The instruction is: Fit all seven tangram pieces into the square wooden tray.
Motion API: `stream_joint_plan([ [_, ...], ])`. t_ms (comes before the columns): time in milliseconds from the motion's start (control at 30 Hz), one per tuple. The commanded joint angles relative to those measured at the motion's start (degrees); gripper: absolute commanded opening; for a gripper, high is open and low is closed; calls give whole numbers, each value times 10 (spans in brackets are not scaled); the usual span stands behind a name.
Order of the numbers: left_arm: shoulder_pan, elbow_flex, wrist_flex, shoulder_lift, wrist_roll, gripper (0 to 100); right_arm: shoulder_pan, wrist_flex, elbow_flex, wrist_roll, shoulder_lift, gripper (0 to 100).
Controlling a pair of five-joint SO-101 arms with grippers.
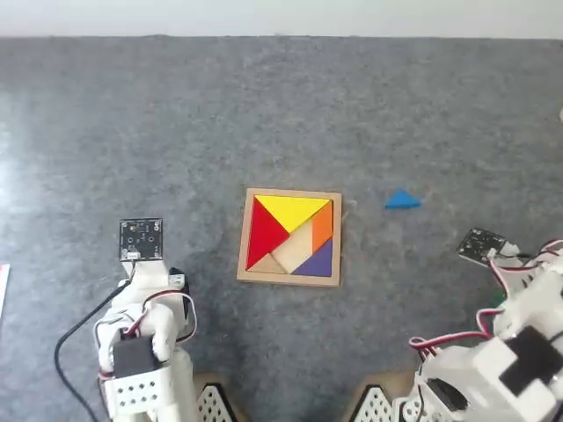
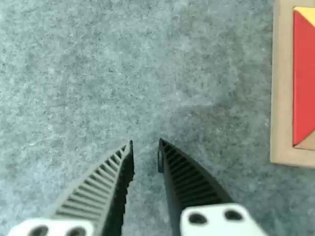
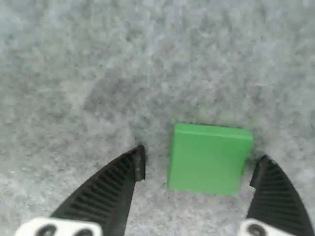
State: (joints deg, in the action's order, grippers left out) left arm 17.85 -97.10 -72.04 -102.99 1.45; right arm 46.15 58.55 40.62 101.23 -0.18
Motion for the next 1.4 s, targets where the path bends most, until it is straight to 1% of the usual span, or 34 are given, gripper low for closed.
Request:
stream_joint_plan([
  [0,-1,7,-2,-11,1,82,-5,24,-47,-7,7,305],
  [133,-1,7,-2,-11,1,82,-2,27,-60,-9,7,189],
  [200,-1,7,-2,-11,1,82,-2,27,-63,-9,6,155],
  [300,-1,7,-2,-11,1,82,-2,30,-71,-10,2,144],
  [433,-1,7,-2,-11,1,82,-8,74,-71,-9,-51,143],
  [533,-1,7,-2,-11,1,82,-34,121,-71,-10,-124,143],
  [600,-1,7,-2,-11,1,82,-72,160,-69,-21,-171,143],
  [700,-1,7,-2,-11,1,82,-173,189,-69,-104,-225,143],
  [833,-1,7,-2,-11,1,82,-352,189,-69,-222,-252,143],
  [967,-1,7,-2,-11,1,82,-531,169,-75,-325,-251,144],
  [1067,-1,7,-2,-11,1,82,-633,131,-76,-416,-251,144],
  [1133,-1,7,-2,-11,1,82,-689,114,-77,-474,-246,144],
  [1200,-1,7,-2,-11,1,82,-727,95,-86,-530,-225,144],
  [1367,-1,7,-2,-11,1,82,-764,76,-158,-726,-124,145],
])
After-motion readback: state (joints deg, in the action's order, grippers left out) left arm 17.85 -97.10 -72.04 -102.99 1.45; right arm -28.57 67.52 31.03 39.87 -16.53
